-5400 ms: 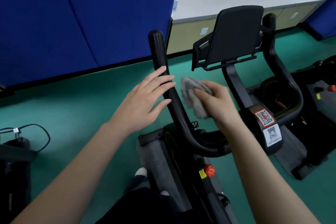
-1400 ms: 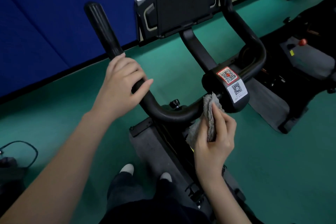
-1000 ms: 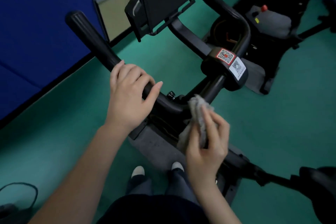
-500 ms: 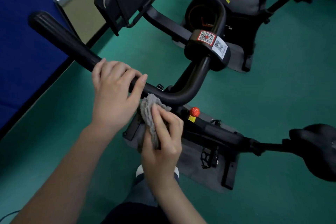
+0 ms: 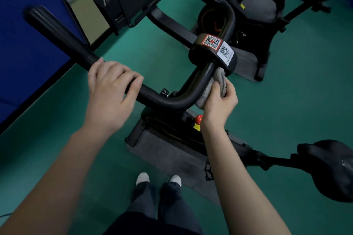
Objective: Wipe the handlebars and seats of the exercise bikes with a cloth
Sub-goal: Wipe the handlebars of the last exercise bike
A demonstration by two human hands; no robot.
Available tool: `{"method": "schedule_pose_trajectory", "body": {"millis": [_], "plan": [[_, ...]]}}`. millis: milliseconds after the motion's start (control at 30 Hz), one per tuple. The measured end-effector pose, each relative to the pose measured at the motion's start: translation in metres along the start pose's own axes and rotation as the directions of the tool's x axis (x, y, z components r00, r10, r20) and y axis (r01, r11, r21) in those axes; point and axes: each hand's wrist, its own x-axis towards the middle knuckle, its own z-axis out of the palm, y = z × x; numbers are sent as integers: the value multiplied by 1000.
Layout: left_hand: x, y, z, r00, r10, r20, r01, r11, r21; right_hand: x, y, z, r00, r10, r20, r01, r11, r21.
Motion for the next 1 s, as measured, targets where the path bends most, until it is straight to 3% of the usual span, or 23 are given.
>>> {"method": "schedule_pose_trajectory", "body": {"millis": [333, 500, 700, 1000], "plan": [[0, 3, 1, 1000, -21, -8, 21, 1000, 11, -57, 15, -26, 983, 51, 178, -61, 997, 49], [-1, 1, -1, 1000, 9, 13, -9, 1000, 0, -39, 3, -19, 986, 99, 131, -110, 991, 79], [1, -4, -6, 998, 54, 31, -53, 998, -17, -84, 13, -17, 984, 83, 159, -98, 991, 88], [-1, -23, -17, 987, 158, 40, -158, 987, -22, -132, 15, 0, 948, 210, 238, -247, 959, 139]]}}
